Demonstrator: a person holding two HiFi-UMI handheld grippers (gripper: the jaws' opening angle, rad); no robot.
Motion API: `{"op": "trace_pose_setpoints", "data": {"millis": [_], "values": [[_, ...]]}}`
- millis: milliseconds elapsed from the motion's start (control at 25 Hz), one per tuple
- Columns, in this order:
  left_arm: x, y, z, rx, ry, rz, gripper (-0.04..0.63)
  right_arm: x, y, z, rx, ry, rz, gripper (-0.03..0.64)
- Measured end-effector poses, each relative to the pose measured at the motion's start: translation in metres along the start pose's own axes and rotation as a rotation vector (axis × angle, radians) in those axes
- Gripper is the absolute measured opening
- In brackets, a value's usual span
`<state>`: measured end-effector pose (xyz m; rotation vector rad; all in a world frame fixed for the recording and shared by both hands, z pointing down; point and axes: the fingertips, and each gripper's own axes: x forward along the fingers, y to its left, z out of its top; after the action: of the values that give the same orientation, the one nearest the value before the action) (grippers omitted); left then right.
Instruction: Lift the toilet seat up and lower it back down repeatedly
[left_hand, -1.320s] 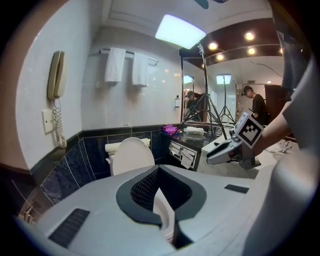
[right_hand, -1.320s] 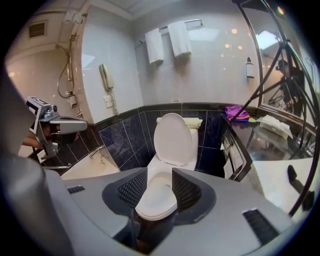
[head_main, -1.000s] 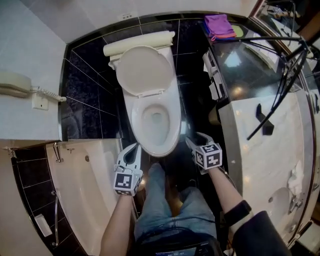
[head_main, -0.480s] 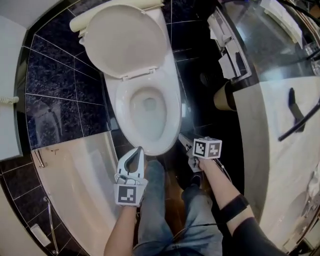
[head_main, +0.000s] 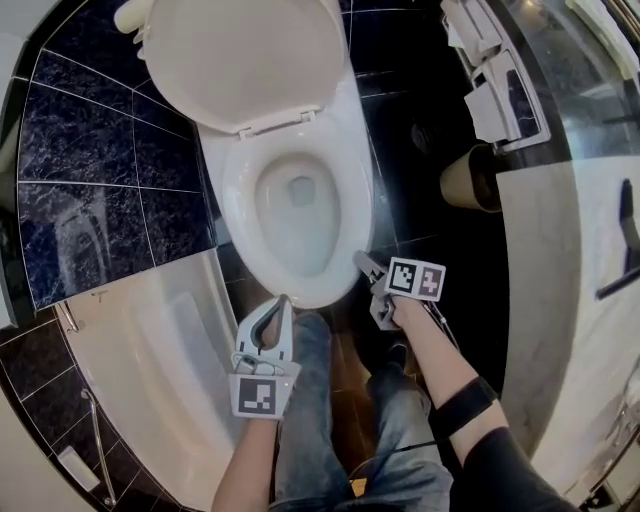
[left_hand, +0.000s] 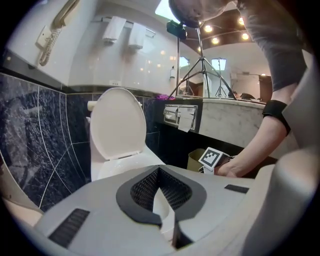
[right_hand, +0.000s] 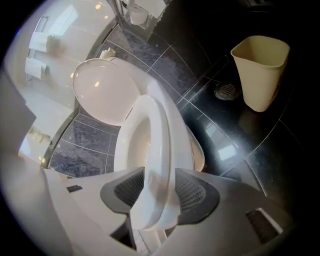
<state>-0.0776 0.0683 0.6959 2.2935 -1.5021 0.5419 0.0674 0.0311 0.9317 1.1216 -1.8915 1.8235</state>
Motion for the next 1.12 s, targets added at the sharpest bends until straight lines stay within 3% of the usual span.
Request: {"op": "trace_pose_setpoints", "data": {"millis": [120,760,1120], "values": [[0.003,0.006,-0.004,-0.007,0.009,0.007,-0.009,0.009,0.001,0.002,0.040,0.000,-0.020,0.161],[0.004,0.007,-0.025,-0.052,0.033,0.016,-0.009,0.006,0.000,0.004,0.099,0.012,-0.049,0.140],[-0.020,-0.004,-0.038,-0.063,0.080,0.009,-0.009,-0.030,0.039,0.016,0.119,0.030,-0.037,0.132]]}}
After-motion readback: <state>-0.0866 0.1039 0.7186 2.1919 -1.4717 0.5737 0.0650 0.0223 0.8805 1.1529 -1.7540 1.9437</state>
